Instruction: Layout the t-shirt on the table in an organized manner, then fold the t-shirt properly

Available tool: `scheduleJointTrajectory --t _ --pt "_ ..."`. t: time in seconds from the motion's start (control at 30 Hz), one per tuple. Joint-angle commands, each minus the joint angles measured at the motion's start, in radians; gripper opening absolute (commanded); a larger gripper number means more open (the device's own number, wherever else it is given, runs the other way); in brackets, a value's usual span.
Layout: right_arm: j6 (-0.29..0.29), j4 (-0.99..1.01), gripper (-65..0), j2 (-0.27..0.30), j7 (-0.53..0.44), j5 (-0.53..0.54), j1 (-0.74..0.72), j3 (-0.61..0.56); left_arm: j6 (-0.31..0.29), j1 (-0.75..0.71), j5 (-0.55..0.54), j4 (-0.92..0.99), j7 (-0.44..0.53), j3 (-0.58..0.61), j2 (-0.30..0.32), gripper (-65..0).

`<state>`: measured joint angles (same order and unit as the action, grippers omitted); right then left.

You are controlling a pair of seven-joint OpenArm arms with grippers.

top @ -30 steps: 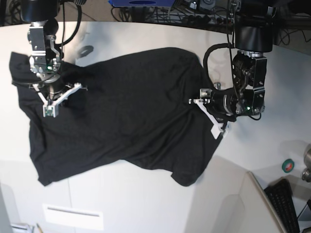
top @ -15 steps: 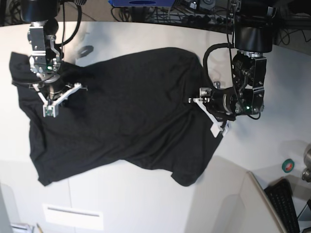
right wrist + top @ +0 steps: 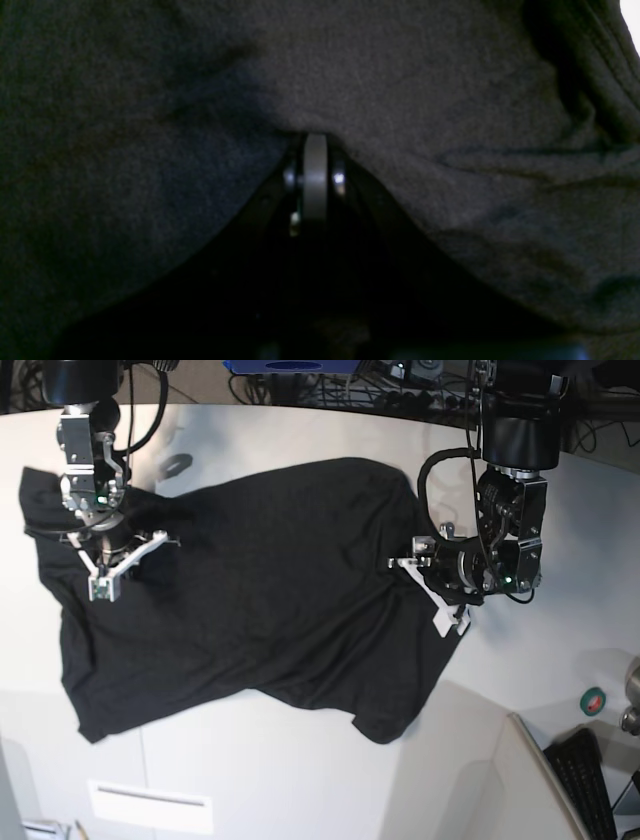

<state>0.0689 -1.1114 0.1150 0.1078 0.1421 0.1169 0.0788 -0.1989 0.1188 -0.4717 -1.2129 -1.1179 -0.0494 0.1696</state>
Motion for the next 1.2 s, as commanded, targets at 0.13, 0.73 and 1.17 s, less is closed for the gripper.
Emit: scheduleJointTrajectory --t 0.13,0.73,1.17 --pt "-0.005 0.007 -65.0 0.004 0.068 -0.005 0.008 0.003 -0.001 0.020 -0.006 -0.048 -0.003 -0.004 -0.005 -65.0" --pt "-0.005 0.007 -65.0 0.007 0.068 -0.005 0.011 0.005 0.003 -0.193 -0.003 -0.404 -0.103 -0.208 0.049 -65.0" --pt "-0.005 0.007 -65.0 0.004 0.068 -0.005 0.011 0.005 0.003 -0.423 0.004 -0.535 -0.097 -0.369 0.046 -65.0"
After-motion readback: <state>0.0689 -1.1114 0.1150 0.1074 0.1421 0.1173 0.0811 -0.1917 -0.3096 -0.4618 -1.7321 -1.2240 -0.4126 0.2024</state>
